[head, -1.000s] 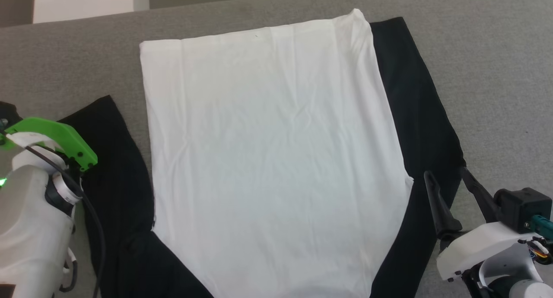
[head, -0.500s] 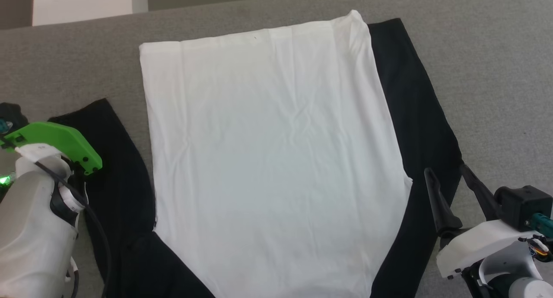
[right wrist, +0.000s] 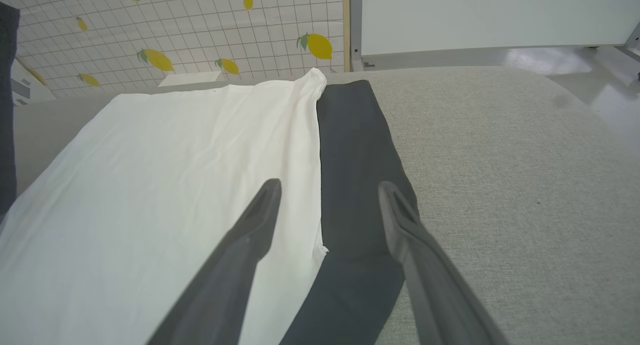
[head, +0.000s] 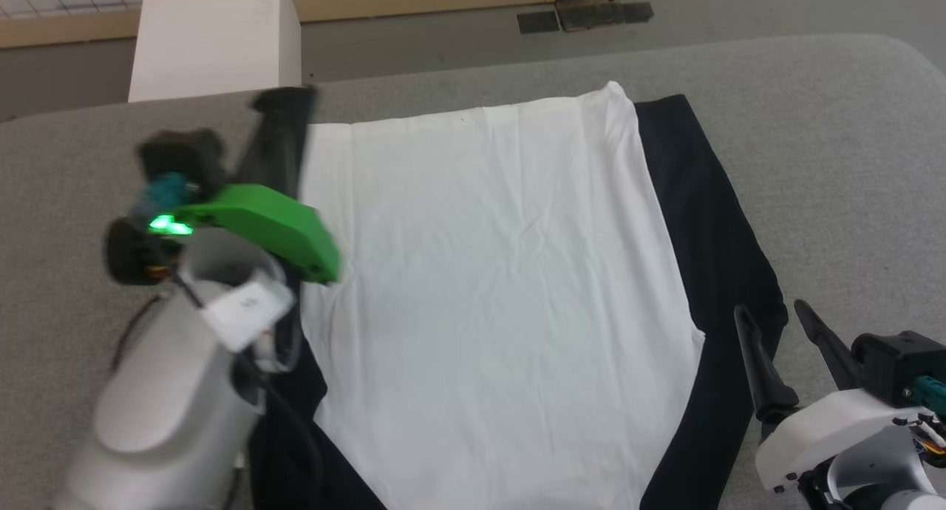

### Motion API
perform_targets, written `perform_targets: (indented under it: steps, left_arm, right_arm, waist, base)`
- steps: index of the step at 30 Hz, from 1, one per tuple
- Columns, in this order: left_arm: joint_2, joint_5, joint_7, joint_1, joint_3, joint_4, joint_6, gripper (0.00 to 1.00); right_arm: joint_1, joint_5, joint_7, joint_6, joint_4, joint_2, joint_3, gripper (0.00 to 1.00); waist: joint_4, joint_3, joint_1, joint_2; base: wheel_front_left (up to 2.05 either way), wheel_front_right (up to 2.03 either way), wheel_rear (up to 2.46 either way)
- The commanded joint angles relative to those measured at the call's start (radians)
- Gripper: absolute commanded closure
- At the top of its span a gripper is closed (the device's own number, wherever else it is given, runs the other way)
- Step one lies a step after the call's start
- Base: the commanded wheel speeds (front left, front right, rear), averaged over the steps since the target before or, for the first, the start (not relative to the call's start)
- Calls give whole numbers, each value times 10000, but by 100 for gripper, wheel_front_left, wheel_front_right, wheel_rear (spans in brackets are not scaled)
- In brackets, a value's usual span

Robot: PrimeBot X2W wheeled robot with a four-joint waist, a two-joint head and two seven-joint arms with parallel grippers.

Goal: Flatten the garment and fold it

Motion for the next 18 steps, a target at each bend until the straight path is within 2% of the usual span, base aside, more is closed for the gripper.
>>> perform_targets:
  steps: [1,4,8,18]
  left_arm:
    - [-182,189,133,19,-301,-221,0,100]
    - [-677,370,489,-38,-1151,-429,-210,100]
    - [-1292,531,947,-85,-2270,24,-686,100]
    - [-2846,899,1590,-177,-4719,2371,-2199,100]
  right_arm:
    - [101,-67,29,-15,-72,16,-20,0]
    - [132,-40,84,-15,-113,18,-30,0]
    - [157,-24,105,-15,-163,20,-37,0]
    - [205,28,70,-15,-192,25,-115,0]
  waist:
    - [72,-271,0,85]
    - [-37,-405,0,85]
    - [-269,-468,0,85]
    - [-747,-243,0,85]
  base:
    - [0,0,0]
    - [0,0,0]
    - [0,0,0]
    - [0,0,0]
